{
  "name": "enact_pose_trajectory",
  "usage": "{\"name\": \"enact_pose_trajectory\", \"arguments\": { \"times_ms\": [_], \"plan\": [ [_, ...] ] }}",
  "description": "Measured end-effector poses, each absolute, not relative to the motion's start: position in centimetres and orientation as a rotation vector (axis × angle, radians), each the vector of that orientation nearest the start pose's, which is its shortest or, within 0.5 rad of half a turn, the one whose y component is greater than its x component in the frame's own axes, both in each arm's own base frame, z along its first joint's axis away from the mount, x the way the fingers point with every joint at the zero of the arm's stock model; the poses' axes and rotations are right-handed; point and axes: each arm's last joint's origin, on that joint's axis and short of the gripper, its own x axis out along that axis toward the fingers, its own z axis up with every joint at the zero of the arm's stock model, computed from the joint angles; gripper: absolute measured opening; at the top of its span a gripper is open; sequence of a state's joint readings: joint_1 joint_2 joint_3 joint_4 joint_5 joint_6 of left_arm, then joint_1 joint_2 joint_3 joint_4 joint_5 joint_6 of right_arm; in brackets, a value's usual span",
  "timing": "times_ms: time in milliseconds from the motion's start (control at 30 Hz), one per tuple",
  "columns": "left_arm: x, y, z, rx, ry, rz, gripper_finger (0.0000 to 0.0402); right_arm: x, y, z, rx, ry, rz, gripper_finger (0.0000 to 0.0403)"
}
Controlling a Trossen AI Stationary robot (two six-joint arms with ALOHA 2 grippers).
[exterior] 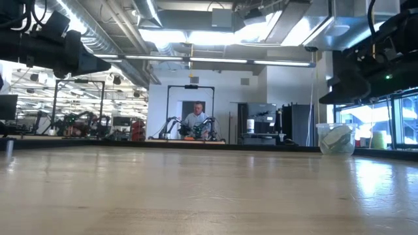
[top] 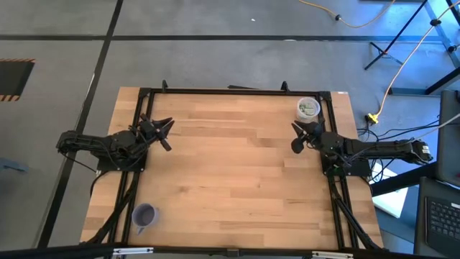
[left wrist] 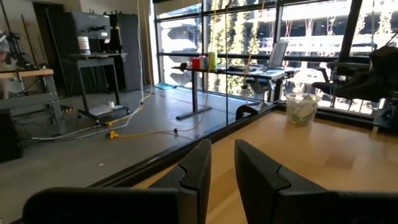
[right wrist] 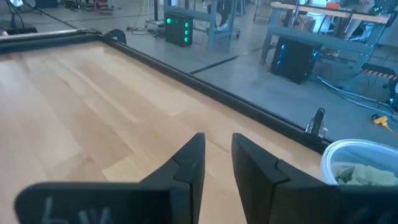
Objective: Pick and place Stevia / Truvia into bins
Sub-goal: Return to Home Position
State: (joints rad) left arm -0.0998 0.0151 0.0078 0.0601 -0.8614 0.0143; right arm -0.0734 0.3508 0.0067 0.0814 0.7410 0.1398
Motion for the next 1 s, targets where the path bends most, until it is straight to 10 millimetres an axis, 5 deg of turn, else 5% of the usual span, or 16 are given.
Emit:
{"name": "enact_pose_trajectory", "arguments": {
  "times_ms": [1000],
  "plan": [
    [8.98, 1.3, 17.04, -0.011, -0.043, 0.755, 0.0066, 10.73, -2.75, 14.49, 0.026, 0.205, -0.823, 0.0084]
  ]
}}
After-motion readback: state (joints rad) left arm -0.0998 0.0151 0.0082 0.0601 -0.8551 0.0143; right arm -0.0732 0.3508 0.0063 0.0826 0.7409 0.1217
